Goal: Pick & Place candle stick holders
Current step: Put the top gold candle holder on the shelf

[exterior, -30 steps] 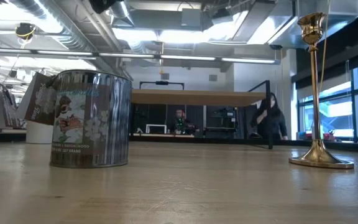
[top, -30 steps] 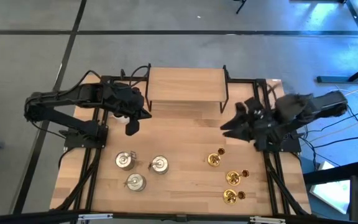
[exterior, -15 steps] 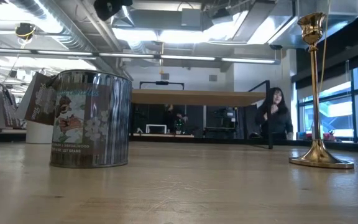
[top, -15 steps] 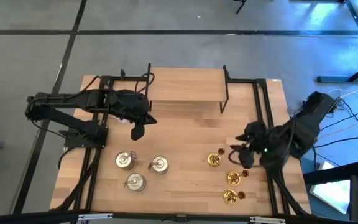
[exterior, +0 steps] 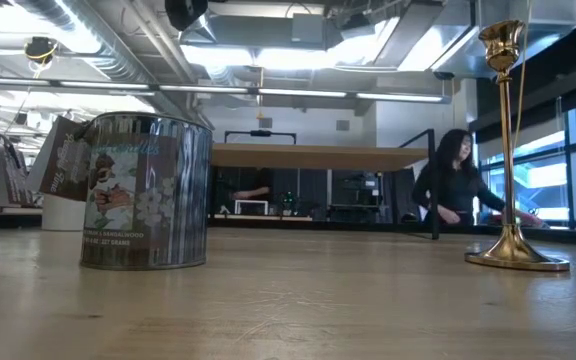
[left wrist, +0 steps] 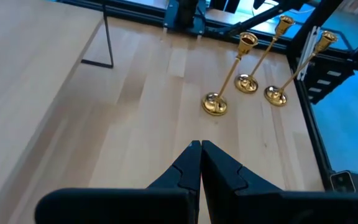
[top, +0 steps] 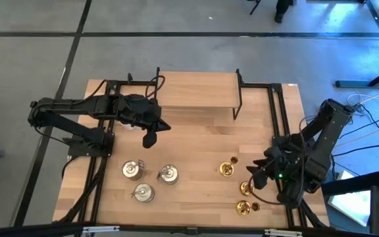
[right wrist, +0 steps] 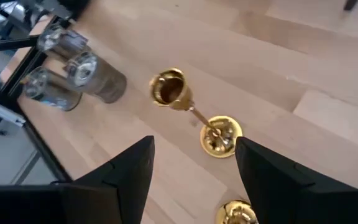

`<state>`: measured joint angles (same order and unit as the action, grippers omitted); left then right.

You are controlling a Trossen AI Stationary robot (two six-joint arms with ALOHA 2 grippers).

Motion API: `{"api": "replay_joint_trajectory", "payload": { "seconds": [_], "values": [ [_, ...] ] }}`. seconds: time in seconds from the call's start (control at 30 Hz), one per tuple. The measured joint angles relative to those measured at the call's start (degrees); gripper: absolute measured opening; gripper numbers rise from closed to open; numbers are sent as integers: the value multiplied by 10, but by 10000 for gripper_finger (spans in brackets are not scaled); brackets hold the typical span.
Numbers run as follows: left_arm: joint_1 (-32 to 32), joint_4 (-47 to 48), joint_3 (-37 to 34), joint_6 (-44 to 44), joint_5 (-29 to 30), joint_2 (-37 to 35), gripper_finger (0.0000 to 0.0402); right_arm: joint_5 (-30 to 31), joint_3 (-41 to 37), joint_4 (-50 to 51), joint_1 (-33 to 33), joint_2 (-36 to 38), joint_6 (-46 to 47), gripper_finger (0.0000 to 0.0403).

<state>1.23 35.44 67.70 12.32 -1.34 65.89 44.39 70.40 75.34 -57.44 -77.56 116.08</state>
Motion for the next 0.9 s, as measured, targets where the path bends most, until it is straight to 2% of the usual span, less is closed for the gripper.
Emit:
{"api": "replay_joint_trajectory", "payload": {
  "seconds": [0.2, 0.33, 0.5, 0.7, 0.9],
  "values": [
    [-1, -14, 0, 0, -4, 23, 6, 2, -22, -6, 5, 0, -1, 230],
    [-1, -21, 0, -8, -16, 43, 6, 0, -22, -35, 19, 0, -46, 230],
    [-1, -48, 0, -11, -43, 62, 6, -39, -22, -80, 36, 0, -116, 230],
    [0, -70, 0, -11, -76, 87, 6, -38, -28, -87, 38, 0, -120, 230],
    [-5, -119, 0, -11, -110, 122, 6, -46, -89, -177, 37, 7, -115, 230]
  ]
}}
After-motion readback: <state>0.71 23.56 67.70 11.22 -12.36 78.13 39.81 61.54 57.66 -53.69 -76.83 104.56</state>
